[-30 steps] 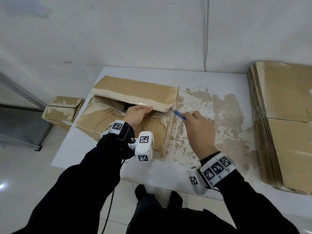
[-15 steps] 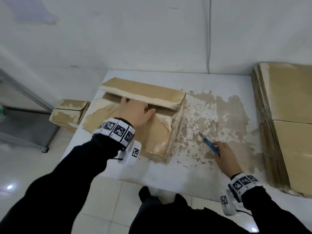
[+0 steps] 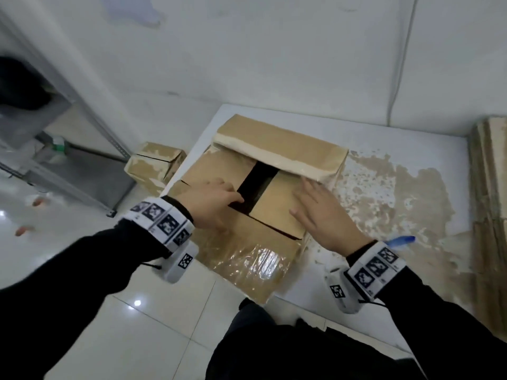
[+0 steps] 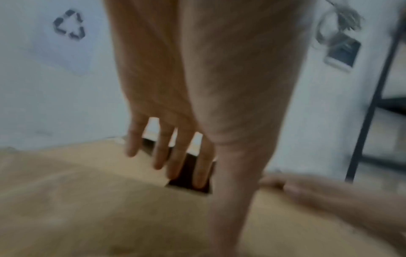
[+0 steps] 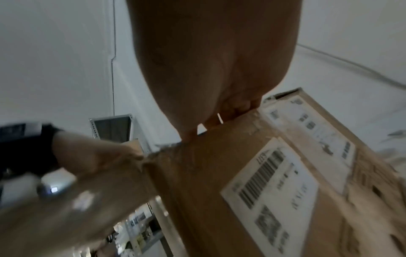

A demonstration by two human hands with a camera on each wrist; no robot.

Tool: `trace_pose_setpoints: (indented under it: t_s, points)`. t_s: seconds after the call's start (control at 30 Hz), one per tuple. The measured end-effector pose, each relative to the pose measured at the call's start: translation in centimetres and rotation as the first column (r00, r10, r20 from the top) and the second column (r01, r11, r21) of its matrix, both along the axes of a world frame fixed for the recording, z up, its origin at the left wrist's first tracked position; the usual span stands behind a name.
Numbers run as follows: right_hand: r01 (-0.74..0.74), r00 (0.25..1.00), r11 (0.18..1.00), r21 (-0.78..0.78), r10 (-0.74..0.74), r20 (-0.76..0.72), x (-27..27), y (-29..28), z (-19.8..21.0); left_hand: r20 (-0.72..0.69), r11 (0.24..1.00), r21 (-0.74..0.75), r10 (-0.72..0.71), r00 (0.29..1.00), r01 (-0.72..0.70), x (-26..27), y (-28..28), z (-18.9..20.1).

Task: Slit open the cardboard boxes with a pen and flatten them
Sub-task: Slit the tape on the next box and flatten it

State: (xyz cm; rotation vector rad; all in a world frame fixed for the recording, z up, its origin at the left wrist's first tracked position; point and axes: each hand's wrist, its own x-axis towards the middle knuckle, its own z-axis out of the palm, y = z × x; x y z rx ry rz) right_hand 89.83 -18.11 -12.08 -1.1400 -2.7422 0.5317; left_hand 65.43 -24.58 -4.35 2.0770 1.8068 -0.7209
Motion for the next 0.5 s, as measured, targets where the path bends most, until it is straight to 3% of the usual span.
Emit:
trace_pose_setpoints:
  t_s: [0.2,0.3,0.4,0.43,0.5]
  points:
    - [0.208,0.970,0.975,-0.077,-0.216,-0.112,0.2,7.3,5.5,-0.024,0.968,0.127,-0.216,0.976,0.217,-0.8,1.0,-4.1]
    - [0.311,0.948,0.924,-0.223,-0.317,0.010,-0.1,13.7,5.2,-0.051,0.957,0.073,-0.277,0.959,0.280,-1.5,2.0,-4.3]
    - [0.463,0.883,0.801,-0.379,-0.380,0.275,-0.8,15.7,3.6,-0.063,0.934,0.076,-0.344,0.937,0.348,-2.3,2.5,-4.5]
    - [0.502,0.858,0.783,-0.368,-0.396,0.327,-1.5,15.4,3.3,-0.056,0.924,0.085,-0.369,0.928,0.373,-2.5,2.5,-4.6]
    - [0.513,0.833,0.836,-0.197,-0.429,0.349,-3.5,14.0,3.6,-0.041,0.908,0.120,-0.399,0.916,0.401,-2.8,2.4,-4.8]
